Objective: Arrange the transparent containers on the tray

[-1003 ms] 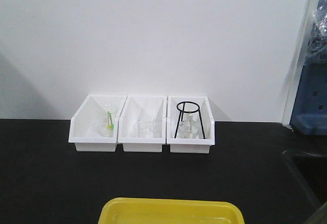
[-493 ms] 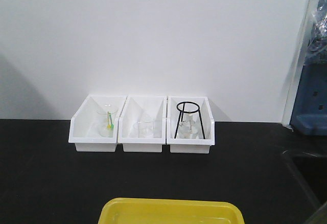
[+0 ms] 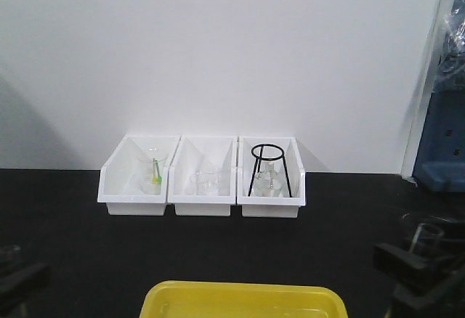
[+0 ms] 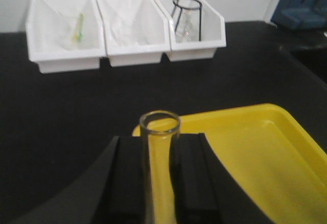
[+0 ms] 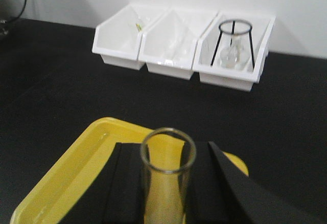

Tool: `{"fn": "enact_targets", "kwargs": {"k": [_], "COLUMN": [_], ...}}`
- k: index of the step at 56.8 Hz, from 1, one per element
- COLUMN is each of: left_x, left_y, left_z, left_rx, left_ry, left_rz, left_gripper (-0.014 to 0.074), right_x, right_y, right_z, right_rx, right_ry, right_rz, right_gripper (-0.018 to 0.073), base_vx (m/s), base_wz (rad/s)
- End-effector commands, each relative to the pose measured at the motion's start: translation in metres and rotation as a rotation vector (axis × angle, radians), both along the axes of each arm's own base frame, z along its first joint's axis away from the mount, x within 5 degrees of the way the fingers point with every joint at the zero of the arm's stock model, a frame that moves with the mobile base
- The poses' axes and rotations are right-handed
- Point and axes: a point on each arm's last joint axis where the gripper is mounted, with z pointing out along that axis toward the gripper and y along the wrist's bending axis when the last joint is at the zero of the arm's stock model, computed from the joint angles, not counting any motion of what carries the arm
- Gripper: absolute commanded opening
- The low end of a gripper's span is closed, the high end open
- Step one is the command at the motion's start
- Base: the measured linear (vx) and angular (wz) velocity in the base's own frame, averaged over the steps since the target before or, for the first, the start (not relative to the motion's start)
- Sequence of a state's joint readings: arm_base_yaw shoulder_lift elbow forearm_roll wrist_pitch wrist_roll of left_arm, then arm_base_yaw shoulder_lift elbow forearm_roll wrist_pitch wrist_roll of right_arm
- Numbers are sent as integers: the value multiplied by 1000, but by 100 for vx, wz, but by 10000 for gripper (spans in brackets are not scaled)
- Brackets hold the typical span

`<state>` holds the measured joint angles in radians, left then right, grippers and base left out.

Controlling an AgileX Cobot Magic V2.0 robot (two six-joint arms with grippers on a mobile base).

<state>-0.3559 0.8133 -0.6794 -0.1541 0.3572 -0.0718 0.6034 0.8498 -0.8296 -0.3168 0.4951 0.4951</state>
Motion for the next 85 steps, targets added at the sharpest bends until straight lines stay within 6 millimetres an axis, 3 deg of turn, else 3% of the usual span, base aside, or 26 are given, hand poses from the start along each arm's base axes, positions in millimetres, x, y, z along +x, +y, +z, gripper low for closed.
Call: {"fn": "enact_targets", "kwargs": {"k": [1,10,18,25,33,44,61,69,85], "left_x": [24,57,91,120,143,158,169,173,175], "left_y": [-20,-58,-87,-106,-119,-124,-126,-126,-126], "left_z": [6,-16,-29,-47,-74,-112,-137,-143,-150], "left_rx": [-69,-33,0,31,56,85,65,67,75], "left_ry": [-62,41,115,208,279,356,390,380,384], "left_rz": [-44,-148,-201,-226,-222,-188,-118,-100,-93], "left_gripper": [132,132,135,137,141,156,199,251,428], "right_x": [25,64,95,124,145,160,171,172,173], "right_y": [17,43,64,71,72,77,85,85,86], "right_z": [-2,-40,-57,-72,-98,-129,-166,-176,-182], "right_rx": [64,1,-20,-45,-67,-99,-138,-154,-160], "right_ry": [3,133,203,266,336,390,444,470,480], "right_rz": [-17,-41,-56,-102,-141,-142,-124,-127,-126], "right_gripper": [12,12,12,12,15,23,57,125,370], "base_vx": [0,0,0,0,0,0,0,0,0], "base_wz": [0,0,0,0,0,0,0,0,0]}}
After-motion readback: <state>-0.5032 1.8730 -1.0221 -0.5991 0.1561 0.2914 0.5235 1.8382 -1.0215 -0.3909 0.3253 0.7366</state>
